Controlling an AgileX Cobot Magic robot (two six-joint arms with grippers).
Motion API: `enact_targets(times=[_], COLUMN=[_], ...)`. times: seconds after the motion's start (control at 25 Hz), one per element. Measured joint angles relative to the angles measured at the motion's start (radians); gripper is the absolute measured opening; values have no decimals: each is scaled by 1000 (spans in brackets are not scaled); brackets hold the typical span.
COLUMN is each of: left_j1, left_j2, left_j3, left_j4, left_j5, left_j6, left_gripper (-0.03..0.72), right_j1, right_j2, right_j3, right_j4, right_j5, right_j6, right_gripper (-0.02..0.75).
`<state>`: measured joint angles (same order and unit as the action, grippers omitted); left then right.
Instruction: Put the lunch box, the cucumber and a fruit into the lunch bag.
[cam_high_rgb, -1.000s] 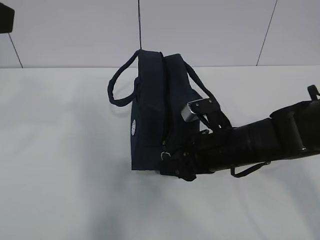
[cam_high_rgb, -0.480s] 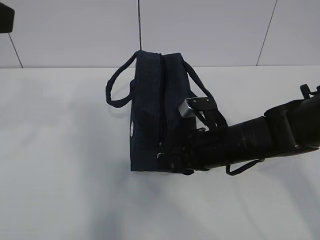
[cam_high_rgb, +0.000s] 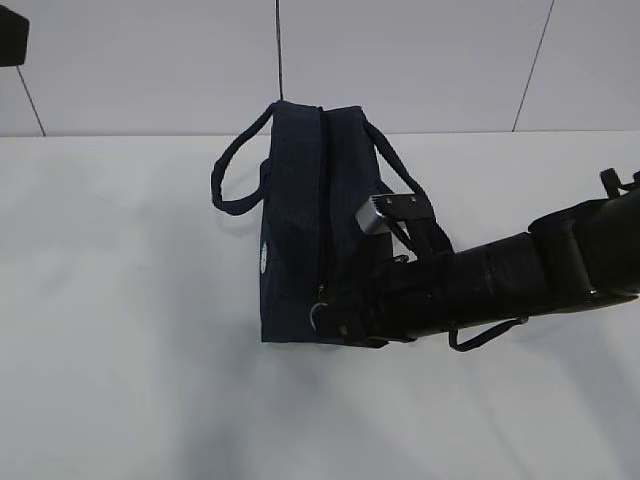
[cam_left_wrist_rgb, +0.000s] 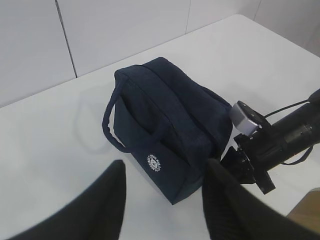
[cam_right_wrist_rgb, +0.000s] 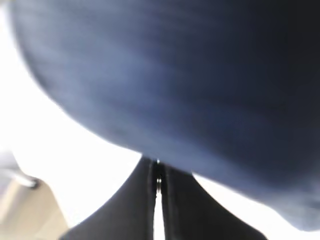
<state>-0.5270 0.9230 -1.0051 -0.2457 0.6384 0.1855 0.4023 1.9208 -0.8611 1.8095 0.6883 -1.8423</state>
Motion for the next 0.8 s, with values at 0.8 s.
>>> enact_targets(times=[0.8], left_j1=[0], left_j2=[0], left_j3=[0], left_j4=[0], left_j5=[0], left_j6=[0], left_gripper=[362], right_j1=[0], right_j2=[-147], right_j3=[-1], right_j4=[-168], right_j5=[152], right_j6=[114], right_gripper=[7])
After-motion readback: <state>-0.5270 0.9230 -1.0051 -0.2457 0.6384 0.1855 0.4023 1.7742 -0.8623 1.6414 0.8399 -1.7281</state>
